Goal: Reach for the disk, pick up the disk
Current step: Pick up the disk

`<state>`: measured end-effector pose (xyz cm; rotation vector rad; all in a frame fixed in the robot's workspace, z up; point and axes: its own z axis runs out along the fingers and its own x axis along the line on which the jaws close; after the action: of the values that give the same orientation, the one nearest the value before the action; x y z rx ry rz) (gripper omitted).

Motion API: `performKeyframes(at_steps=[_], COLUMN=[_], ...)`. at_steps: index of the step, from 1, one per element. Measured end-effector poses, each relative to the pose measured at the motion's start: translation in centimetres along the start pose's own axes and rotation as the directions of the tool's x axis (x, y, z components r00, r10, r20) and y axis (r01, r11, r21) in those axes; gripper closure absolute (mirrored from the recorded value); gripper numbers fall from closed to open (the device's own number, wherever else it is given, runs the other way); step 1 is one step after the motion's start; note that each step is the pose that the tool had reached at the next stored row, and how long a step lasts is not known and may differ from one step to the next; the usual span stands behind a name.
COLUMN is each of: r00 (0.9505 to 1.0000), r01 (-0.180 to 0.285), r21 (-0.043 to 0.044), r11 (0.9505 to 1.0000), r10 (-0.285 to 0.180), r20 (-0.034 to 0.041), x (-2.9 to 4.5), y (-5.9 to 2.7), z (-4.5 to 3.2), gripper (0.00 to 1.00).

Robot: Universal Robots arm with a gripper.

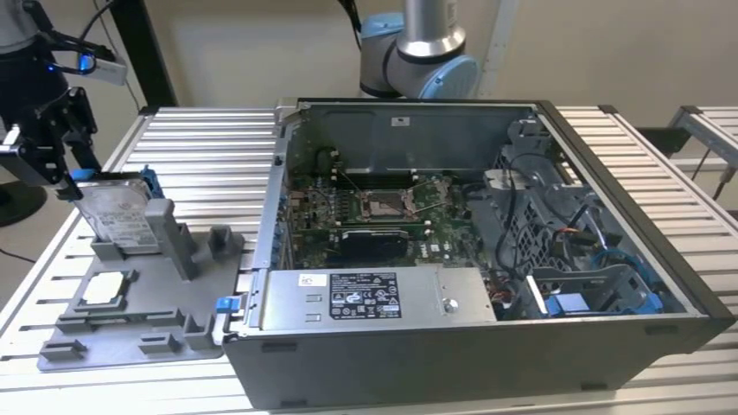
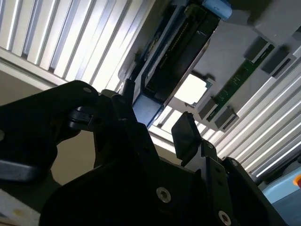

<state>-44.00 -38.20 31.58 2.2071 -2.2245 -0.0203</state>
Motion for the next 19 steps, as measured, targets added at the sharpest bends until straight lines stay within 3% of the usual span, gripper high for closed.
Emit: performKeyframes(at_steps=[3, 8, 19], r00=[1.0000, 1.0000, 1.0000], r01=[0.000, 0.000, 0.000], r21=[0.0009, 0.0145, 0.0209], r11=[1.0000, 0.9999, 0.9998], r10=[0.000, 0.000, 0.000], r20=[0.0001, 0.0013, 0.0028], x=[0.00, 0.00, -0.62], y=[-0.01, -0.02, 0.40], z=[0.36, 1.02, 2.55], gripper=[0.00, 0.00, 0.00])
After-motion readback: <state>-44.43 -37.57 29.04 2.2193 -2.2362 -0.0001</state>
